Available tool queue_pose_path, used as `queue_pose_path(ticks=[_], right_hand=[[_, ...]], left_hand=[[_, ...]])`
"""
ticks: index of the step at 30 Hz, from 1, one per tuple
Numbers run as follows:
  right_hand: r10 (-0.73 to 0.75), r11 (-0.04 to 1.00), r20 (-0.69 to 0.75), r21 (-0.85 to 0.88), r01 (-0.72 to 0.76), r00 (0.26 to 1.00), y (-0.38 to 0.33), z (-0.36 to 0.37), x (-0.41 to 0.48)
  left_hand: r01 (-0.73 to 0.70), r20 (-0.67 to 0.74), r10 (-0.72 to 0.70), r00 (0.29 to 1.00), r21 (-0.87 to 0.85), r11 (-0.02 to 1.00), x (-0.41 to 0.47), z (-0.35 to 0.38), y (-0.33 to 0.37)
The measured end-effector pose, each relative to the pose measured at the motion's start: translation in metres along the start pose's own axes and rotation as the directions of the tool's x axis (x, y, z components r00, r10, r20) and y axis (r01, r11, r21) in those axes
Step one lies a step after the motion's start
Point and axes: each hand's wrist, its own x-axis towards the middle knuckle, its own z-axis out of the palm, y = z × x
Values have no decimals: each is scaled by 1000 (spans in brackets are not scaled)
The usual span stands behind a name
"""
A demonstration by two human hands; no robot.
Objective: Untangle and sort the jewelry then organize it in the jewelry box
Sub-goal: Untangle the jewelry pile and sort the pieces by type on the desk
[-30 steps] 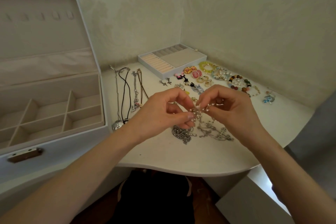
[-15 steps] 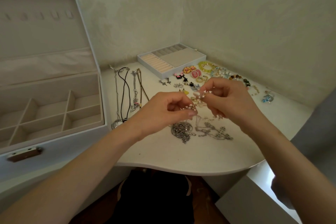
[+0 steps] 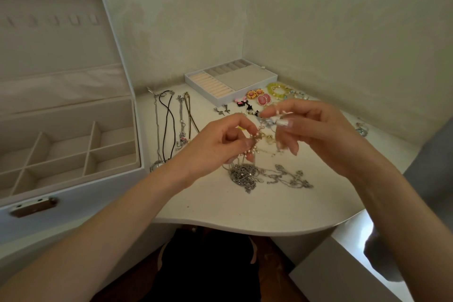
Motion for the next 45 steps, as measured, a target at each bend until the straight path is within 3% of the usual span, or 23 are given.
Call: queue_pose_path(ticks=[4, 11, 17, 23, 31, 37, 43, 45], right_hand=[[-26, 992, 93, 126, 14, 995, -3, 0, 3], [-45, 969, 103, 246, 18, 994, -11, 6, 8], [-21, 987, -37, 160, 27, 999, -11, 16, 11], [-91, 995, -130, -56, 84, 987, -12, 23, 11], [-104, 982, -118, -170, 83, 988, -8, 16, 9], [-79, 996, -127, -44, 74, 989, -6, 18, 6], [-89, 995, -170, -67, 78, 981, -3, 16, 4], [-77, 994, -188, -91, 61, 979, -3, 15, 3]], left_hand=[[16, 4, -16, 1000, 9, 1000, 0, 0, 1], [43, -62, -42, 997, 8, 999, -1, 1, -1], [-31, -17, 34, 999, 159, 987, -3, 2, 0], [-55, -43, 67, 997, 227, 972, -4, 7, 5], [-38, -66, 50, 997, 171, 985, -1, 6, 1], [-30, -47, 34, 998, 73, 997, -1, 7, 0], [14, -44, -17, 999, -70, 997, -4, 6, 4], [17, -74, -19, 997, -30, 999, -5, 7, 4]])
